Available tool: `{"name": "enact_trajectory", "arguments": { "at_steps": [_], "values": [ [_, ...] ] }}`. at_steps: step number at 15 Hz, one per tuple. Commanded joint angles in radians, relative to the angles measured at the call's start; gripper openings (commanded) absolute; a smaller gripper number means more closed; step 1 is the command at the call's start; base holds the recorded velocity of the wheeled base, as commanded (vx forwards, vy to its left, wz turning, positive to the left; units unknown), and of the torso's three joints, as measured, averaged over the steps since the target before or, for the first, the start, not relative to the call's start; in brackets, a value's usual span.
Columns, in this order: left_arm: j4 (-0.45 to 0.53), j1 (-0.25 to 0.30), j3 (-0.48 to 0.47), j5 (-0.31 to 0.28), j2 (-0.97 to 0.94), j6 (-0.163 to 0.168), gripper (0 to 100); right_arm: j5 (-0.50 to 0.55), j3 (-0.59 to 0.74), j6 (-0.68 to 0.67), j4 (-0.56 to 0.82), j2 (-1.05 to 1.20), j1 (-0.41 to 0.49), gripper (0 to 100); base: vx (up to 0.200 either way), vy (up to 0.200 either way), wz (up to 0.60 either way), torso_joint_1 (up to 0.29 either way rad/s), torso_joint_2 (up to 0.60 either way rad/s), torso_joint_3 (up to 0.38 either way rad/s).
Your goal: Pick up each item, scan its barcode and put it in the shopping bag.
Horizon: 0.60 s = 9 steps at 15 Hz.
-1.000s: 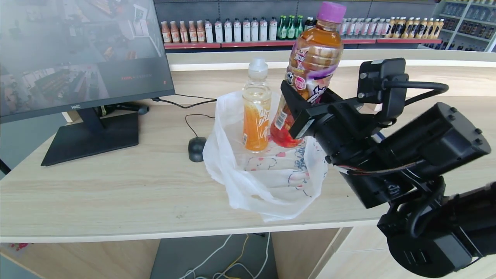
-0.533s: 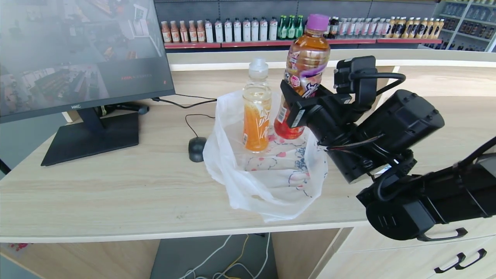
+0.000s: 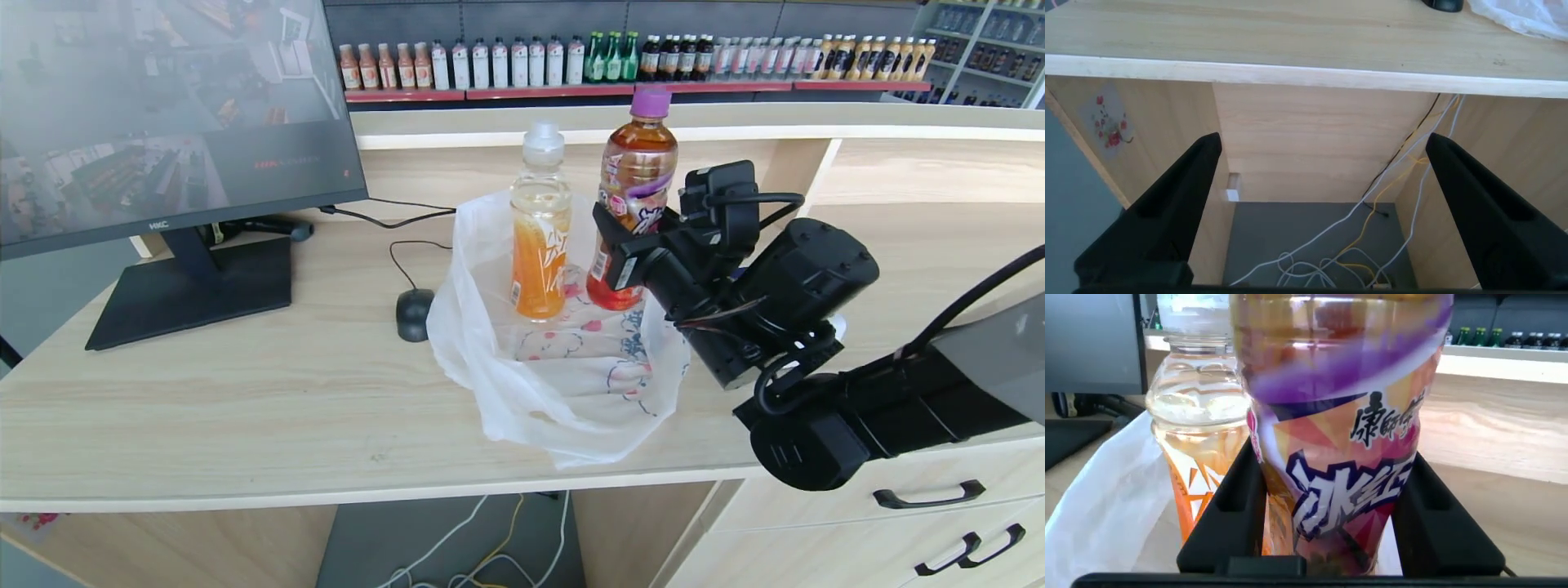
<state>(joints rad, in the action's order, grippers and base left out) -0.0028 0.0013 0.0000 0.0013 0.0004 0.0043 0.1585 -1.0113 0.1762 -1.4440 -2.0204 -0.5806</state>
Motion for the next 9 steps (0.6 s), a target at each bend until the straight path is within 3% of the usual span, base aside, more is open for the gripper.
{"name": "enact_trajectory", "arguments": {
  "at_steps": [1,9],
  "values": [
    [0.000,0.000,0.000,0.000,0.000,0.000,100,-0.011,-0.001,0.000,-0.003,-0.029,0.021,0,0.000,0.000,0.00,0.000,0.00,0.000],
    [0.000,0.000,0.000,0.000,0.000,0.000,100,-0.034,0.022,-0.006,-0.064,-0.100,0.039,0,0.000,0.000,0.00,0.000,0.00,0.000]
  ]
}}
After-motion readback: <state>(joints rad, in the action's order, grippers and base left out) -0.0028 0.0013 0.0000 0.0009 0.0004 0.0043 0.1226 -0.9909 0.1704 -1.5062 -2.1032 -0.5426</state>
